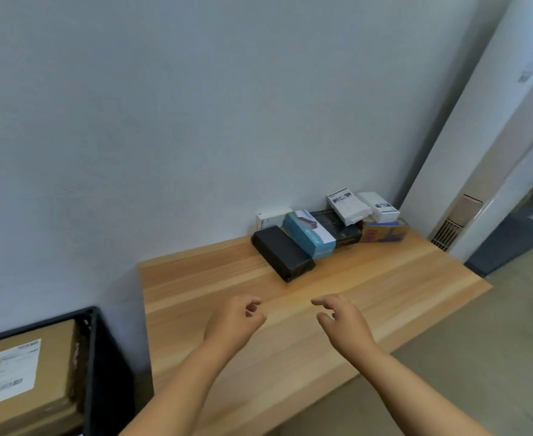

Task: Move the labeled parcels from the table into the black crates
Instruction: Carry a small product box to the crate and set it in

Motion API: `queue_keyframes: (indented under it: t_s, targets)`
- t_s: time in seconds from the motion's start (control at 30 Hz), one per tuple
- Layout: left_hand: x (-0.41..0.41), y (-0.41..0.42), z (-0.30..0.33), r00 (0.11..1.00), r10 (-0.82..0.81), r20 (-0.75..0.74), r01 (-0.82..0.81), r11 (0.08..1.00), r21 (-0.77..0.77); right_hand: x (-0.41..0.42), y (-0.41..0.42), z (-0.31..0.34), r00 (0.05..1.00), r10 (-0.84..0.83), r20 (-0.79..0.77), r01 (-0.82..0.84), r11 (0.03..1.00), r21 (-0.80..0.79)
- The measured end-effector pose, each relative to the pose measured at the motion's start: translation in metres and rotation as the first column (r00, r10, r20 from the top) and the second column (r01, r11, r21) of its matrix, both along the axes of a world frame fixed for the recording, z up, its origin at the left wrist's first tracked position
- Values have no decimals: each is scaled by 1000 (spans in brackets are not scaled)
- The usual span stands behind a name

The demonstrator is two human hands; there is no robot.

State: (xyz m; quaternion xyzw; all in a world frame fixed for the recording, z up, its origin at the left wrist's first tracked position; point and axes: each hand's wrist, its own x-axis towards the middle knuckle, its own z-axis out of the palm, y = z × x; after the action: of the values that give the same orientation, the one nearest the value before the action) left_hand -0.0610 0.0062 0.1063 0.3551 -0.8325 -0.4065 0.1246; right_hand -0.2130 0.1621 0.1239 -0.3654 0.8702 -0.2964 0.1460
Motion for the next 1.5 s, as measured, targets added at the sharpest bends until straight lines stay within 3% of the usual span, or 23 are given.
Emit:
queue_keyframes:
  t_s: [0.3, 0.73, 1.03, 1.23, 1.5]
  targets:
    - [-86, -6, -14, 1000, 17, 16, -18, 1000, 16, -92, -4, -16, 1000, -3, 21, 2, 1000, 20]
    - [-215, -75, -24, 994, 106, 0, -106, 993, 59, -240, -83, -24, 1000, 19, 1, -19, 989, 145]
    - [-234, -106, -38, 980, 178, 85, -183, 981, 56, -294, -139, -46, 999, -5, -34, 13, 964, 264]
    - [-239, -115, -40, 946, 292, 139, -301, 952, 48, -327, -181, -56, 987, 102, -123, -47, 921, 386]
    - [-272, -109, -47, 894, 420, 157, -433, 900, 59, -362, -220, -77, 975, 197, -101, -119, 850, 513]
